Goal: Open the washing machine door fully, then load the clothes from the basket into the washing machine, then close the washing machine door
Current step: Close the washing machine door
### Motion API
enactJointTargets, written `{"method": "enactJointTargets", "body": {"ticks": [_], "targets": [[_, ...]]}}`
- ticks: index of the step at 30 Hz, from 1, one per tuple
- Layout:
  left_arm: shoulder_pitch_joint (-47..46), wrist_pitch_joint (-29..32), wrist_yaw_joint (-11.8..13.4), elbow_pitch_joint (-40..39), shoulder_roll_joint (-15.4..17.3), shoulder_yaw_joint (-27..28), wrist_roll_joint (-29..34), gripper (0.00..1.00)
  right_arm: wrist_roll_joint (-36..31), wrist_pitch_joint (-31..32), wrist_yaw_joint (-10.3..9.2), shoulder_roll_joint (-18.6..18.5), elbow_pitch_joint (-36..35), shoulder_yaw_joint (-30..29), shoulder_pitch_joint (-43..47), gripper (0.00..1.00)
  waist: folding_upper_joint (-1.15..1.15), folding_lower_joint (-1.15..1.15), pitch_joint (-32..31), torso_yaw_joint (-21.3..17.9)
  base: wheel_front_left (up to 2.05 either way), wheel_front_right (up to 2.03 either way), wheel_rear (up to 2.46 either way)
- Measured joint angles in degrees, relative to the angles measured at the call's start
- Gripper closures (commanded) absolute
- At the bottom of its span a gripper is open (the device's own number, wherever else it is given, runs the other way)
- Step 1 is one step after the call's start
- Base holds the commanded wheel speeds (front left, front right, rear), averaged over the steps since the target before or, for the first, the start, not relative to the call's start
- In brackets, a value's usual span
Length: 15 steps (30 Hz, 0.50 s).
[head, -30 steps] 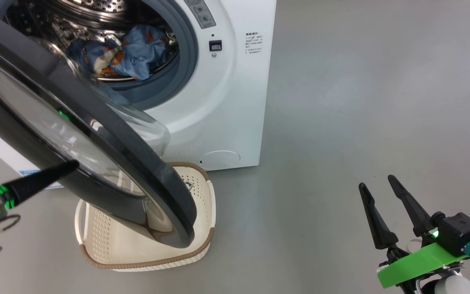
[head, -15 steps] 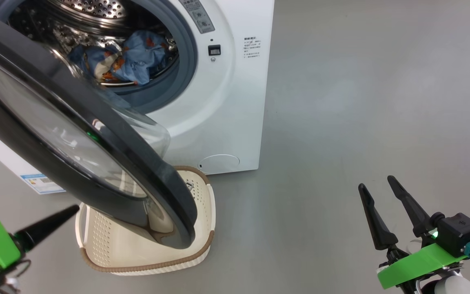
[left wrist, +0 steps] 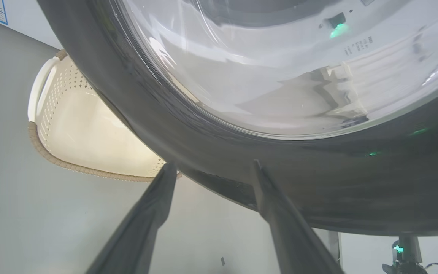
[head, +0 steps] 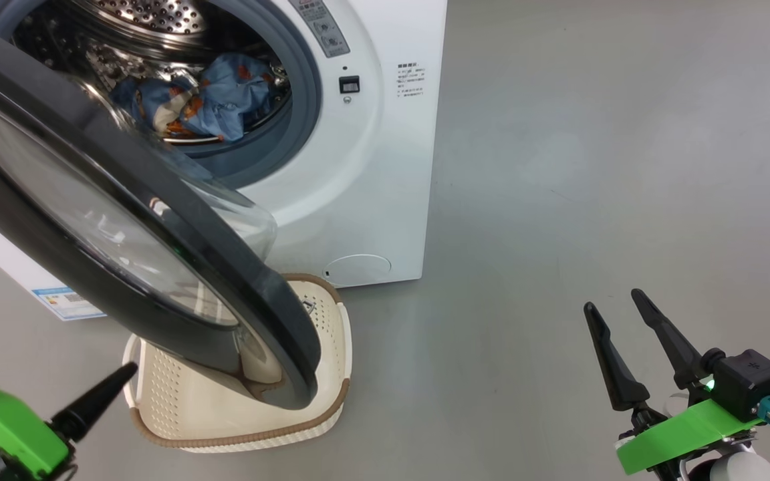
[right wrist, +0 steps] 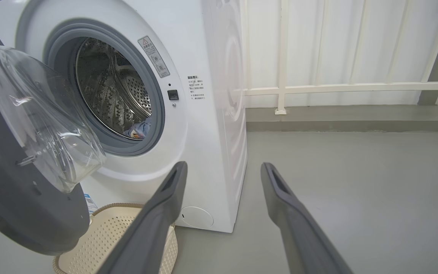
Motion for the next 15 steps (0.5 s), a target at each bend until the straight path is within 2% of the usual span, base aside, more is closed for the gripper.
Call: {"method": "enactJointTargets", "body": {"ticks": [7, 15], "targets": [[0.3, -9.9, 0.0, 3.5, -0.8, -2.1, 2.6, 0.00, 0.0, 0.0, 0.00, -0.1, 0.0, 0.0, 0.0, 0.00, 0.00, 0.00, 0.3, -0.2, 0.00, 0.00, 0.00], [0.4, -25.4, 0.0, 5.0, -1.4, -5.7, 5.6, 0.00, 0.0, 0.0, 0.00, -0.1, 0.0, -0.2, 0.0, 0.00, 0.00, 0.00, 0.8, -0.3, 0.00, 0.00, 0.00]]}}
